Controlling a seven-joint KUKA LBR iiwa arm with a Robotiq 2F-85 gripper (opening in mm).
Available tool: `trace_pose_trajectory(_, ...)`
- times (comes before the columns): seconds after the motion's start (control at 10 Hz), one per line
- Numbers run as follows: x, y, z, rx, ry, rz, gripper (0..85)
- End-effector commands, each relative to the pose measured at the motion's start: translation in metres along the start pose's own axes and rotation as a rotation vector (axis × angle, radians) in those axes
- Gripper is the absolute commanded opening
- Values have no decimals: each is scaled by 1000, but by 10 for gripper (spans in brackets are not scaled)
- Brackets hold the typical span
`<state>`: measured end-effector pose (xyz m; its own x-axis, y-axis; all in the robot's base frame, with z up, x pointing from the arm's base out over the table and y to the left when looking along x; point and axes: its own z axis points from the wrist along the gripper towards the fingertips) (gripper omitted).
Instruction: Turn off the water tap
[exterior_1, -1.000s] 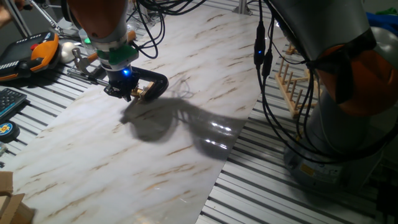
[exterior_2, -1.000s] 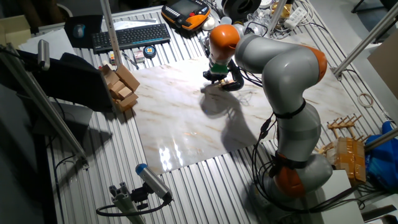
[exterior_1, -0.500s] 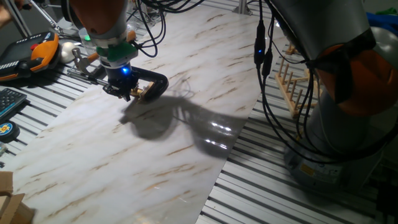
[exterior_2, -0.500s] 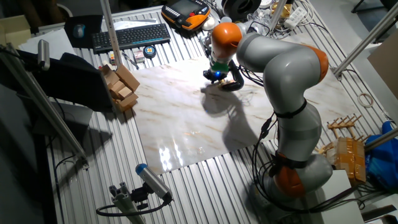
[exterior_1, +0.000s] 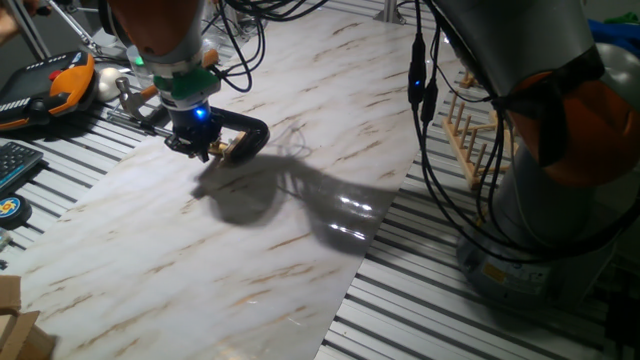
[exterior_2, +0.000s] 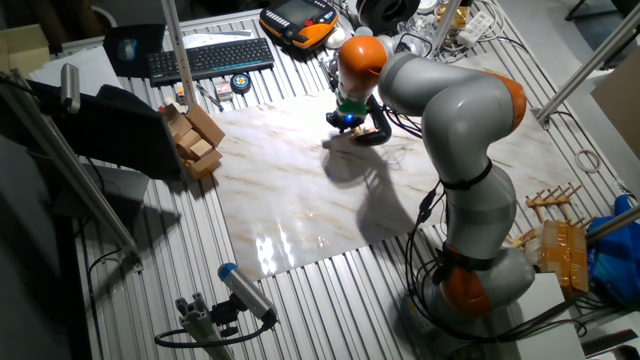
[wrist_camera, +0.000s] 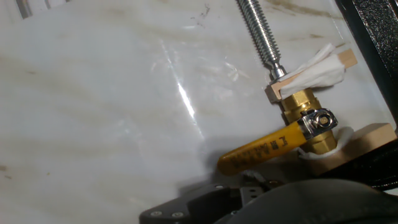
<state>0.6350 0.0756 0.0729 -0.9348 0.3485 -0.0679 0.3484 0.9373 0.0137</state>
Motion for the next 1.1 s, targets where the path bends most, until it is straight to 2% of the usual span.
trace_pose_trajectory(0.0, 2, -2, -4, -3, 10, 1, 0)
trace_pose_trajectory(0.2, 7, -6, -14, -1, 21, -9, 0)
trace_pose_trajectory(0.4, 7, -12, -23, 5, 20, -44, 0)
trace_pose_trajectory(0.6, 9, -23, -32, -6, 17, -88, 0)
trace_pose_trajectory(0.7, 13, -26, -39, 0, 10, -99, 0)
trace_pose_trajectory(0.9, 14, -37, -55, -16, 28, -135, 0)
trace_pose_trajectory(1.0, 14, -41, -60, -15, 27, -147, 0)
